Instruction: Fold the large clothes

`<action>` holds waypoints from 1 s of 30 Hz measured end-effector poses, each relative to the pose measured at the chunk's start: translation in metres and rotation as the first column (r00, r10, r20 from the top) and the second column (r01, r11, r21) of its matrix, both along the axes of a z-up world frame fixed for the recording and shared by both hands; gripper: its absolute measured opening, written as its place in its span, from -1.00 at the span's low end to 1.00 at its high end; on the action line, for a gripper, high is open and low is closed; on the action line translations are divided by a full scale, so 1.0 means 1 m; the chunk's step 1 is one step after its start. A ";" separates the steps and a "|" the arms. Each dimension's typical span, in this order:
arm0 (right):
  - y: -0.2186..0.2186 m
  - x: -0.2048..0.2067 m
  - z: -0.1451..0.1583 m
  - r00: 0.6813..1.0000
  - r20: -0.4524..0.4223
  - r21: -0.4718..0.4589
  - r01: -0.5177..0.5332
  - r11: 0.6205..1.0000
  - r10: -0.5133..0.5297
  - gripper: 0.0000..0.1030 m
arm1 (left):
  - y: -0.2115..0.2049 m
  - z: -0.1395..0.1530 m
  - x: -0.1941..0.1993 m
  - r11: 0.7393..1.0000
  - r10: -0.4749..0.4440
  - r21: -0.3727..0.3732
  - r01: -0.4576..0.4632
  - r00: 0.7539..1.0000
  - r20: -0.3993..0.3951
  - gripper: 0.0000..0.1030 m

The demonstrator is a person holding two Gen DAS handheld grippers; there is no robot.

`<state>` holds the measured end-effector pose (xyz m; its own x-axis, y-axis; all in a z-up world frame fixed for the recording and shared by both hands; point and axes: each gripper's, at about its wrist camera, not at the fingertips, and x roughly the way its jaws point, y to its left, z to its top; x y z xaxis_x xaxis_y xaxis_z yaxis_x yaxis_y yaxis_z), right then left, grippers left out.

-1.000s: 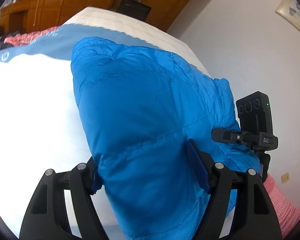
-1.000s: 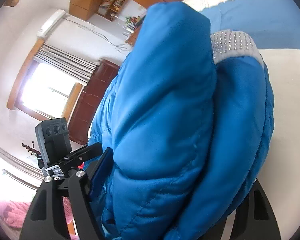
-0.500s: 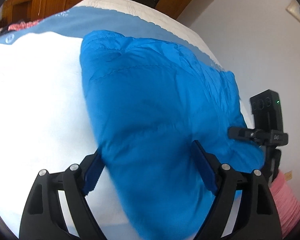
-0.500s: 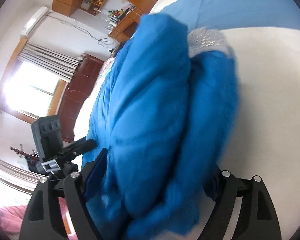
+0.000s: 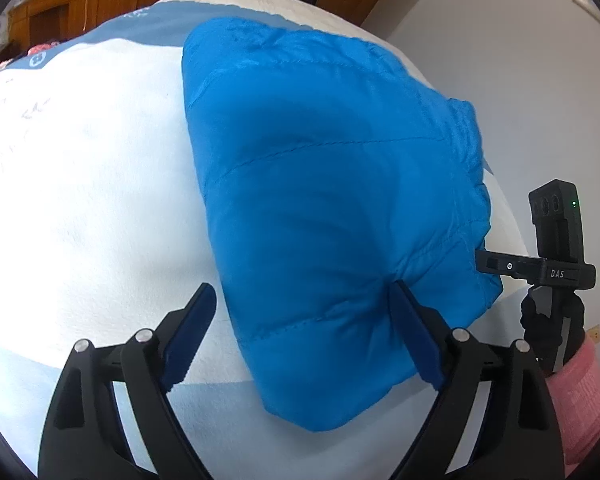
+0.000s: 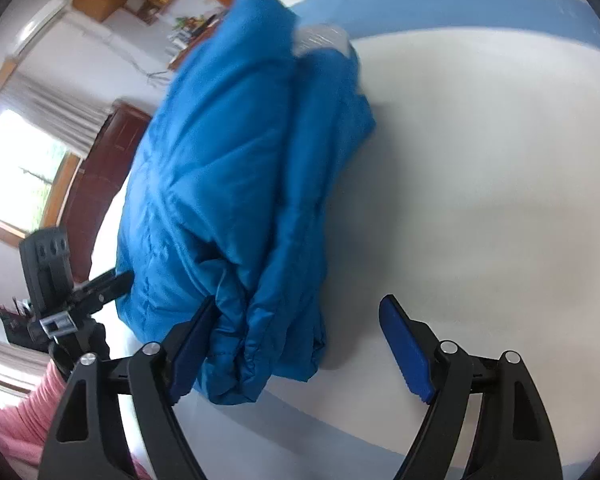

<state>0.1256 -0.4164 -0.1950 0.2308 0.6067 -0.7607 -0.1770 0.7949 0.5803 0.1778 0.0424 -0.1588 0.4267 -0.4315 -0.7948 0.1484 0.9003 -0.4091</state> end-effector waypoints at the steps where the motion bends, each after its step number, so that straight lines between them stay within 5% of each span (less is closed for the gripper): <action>1: -0.002 -0.005 0.002 1.000 0.000 0.000 0.010 1.000 -0.010 0.57 | 0.001 0.002 0.001 1.000 0.012 -0.001 -0.012 1.000 -0.013 0.69; 11: 0.011 -0.051 0.073 0.993 0.114 -0.165 0.054 0.985 -0.035 0.55 | -0.012 0.052 -0.038 0.986 0.045 0.160 -0.042 0.999 -0.011 0.73; 16: 0.029 -0.087 0.101 0.986 0.162 -0.267 0.084 0.960 -0.041 0.87 | -0.016 0.071 -0.071 0.972 0.122 0.196 -0.127 0.992 0.035 0.75; 20: 0.049 -0.103 0.122 0.982 0.174 -0.289 0.122 0.950 -0.073 0.92 | -0.020 0.083 -0.087 0.961 0.149 0.227 -0.155 0.988 0.043 0.77; 30: 0.079 -0.110 0.139 0.975 0.221 -0.356 0.116 0.927 -0.037 0.92 | -0.020 0.107 -0.121 0.944 0.180 0.272 -0.187 0.982 0.051 0.81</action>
